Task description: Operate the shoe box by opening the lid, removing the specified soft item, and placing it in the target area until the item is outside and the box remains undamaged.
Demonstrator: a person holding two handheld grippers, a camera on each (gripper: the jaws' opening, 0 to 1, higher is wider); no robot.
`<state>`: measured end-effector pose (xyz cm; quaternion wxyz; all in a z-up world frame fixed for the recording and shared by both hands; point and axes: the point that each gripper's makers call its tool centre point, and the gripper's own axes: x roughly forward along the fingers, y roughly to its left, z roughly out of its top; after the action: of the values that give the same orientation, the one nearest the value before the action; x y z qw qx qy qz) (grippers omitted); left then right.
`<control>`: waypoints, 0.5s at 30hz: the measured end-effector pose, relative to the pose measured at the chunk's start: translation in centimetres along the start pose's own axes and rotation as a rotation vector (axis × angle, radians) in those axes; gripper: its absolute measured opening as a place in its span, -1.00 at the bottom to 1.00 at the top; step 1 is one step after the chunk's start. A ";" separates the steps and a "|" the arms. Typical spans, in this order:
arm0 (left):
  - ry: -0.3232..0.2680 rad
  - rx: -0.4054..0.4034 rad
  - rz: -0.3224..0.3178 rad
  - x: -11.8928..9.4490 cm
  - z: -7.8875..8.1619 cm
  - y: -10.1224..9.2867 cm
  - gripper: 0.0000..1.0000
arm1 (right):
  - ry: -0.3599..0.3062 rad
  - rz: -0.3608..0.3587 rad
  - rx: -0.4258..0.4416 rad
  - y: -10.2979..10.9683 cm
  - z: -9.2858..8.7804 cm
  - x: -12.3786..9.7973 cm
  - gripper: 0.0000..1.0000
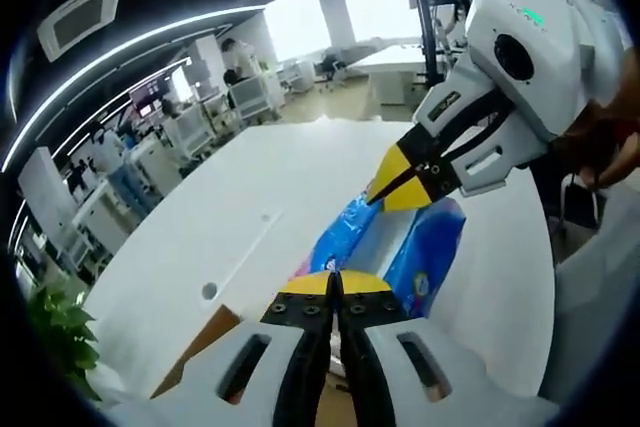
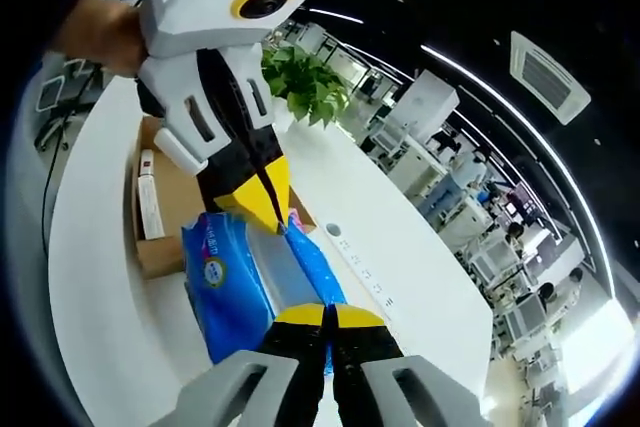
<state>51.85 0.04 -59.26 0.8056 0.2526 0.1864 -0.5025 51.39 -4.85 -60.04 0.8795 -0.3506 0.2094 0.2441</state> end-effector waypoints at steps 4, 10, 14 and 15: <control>0.003 0.006 -0.017 0.9 0.4 -0.6 -1.00 | 0.011 -0.005 0.002 -0.4 -0.9 -0.3 -1.00; 0.009 0.016 -0.045 2.5 0.7 -1.8 -1.00 | 0.023 -0.016 -0.001 -1.2 -2.6 -0.6 -1.00; 0.016 0.022 -0.061 3.4 0.6 -2.5 -1.00 | 0.034 -0.016 -0.003 -1.2 -3.9 -0.4 -1.00; 0.020 0.022 -0.067 3.7 0.4 -2.7 -1.00 | 0.037 -0.015 -0.004 -1.2 -4.1 -0.4 -1.00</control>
<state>51.01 -3.86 -61.55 0.7836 0.2602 0.1970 -0.5286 50.96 -8.72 -61.94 0.8767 -0.3584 0.2223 0.2313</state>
